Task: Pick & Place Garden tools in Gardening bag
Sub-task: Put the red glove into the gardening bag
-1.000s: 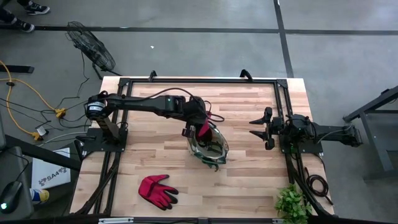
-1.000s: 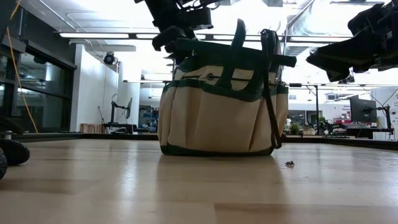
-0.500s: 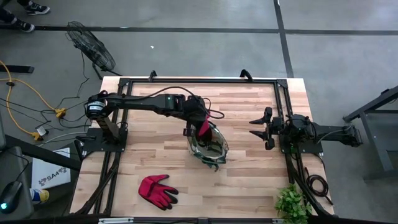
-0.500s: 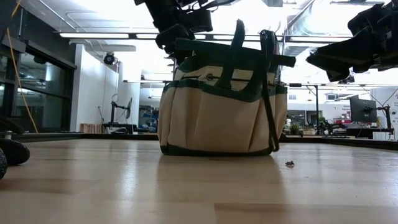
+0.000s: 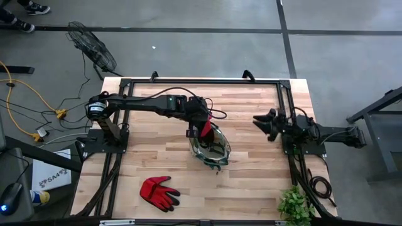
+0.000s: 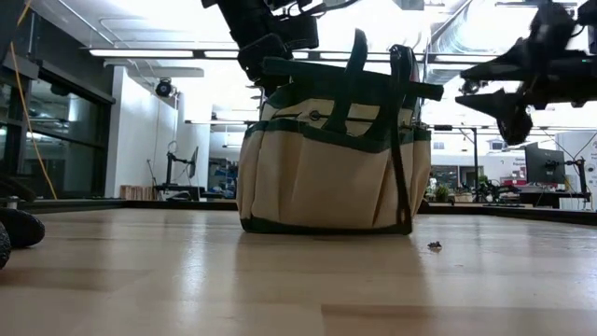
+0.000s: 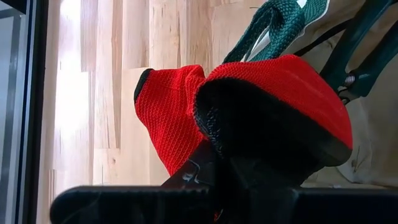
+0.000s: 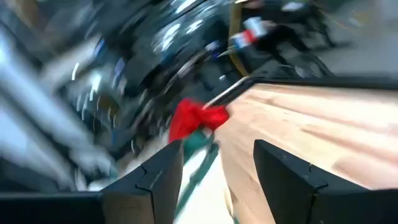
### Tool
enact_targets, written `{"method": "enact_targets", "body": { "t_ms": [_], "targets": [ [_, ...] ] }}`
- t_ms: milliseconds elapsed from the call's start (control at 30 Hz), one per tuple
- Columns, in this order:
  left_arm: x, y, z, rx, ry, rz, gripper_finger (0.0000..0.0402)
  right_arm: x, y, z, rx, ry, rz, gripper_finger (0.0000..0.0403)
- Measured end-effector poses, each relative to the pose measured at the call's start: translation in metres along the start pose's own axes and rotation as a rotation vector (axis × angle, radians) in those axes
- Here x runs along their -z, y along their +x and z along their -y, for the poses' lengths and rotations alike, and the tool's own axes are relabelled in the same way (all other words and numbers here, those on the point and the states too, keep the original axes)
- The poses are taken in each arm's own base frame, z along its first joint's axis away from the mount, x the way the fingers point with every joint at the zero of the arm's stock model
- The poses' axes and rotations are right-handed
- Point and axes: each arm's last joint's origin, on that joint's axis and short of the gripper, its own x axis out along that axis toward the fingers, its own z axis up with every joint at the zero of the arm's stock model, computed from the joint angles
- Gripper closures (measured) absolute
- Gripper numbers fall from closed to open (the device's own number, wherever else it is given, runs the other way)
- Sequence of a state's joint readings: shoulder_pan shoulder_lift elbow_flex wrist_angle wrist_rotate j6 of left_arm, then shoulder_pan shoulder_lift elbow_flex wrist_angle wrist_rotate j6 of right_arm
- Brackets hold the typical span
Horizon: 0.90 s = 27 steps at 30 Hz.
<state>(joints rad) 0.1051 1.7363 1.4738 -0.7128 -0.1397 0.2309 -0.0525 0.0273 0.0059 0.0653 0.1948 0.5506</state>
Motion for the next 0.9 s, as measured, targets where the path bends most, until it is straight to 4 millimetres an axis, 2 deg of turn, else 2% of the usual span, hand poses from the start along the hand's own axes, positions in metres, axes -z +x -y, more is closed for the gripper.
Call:
{"method": "enact_targets", "body": {
  "t_ms": [33, 100, 233, 467, 700, 900],
  "targets": [
    [0.0, 0.0, 0.0, 0.0, 0.0, 0.0, 0.0401, -0.001, 0.0, 0.001, 0.027, 0.083, 0.02, 0.0214],
    [0.0, 0.0, 0.0, 0.0, -0.002, 0.0, 0.0401, -0.001, 0.0, 0.001, 0.029, 0.135, 0.024, 0.0214],
    [0.0, 0.0, 0.0, 0.0, -0.018, 0.0, 0.0401, -0.004, 0.001, -0.002, -0.008, 0.115, 0.026, 0.0214],
    [0.0, 0.0, 0.0, 0.001, -0.02, 0.001, 0.0401, -0.017, 0.01, -0.011, 0.082, 0.056, -0.041, 0.0214],
    [0.0, 0.0, 0.0, 0.001, -0.029, 0.001, 0.0401, -0.022, 0.036, -0.02, 0.179, 0.014, -0.187, 0.0214],
    [0.0, 0.0, 0.0, 0.001, -0.037, 0.001, 0.0401, -0.029, 0.067, -0.033, 0.229, -0.021, -0.323, 0.0214]
  ]
}}
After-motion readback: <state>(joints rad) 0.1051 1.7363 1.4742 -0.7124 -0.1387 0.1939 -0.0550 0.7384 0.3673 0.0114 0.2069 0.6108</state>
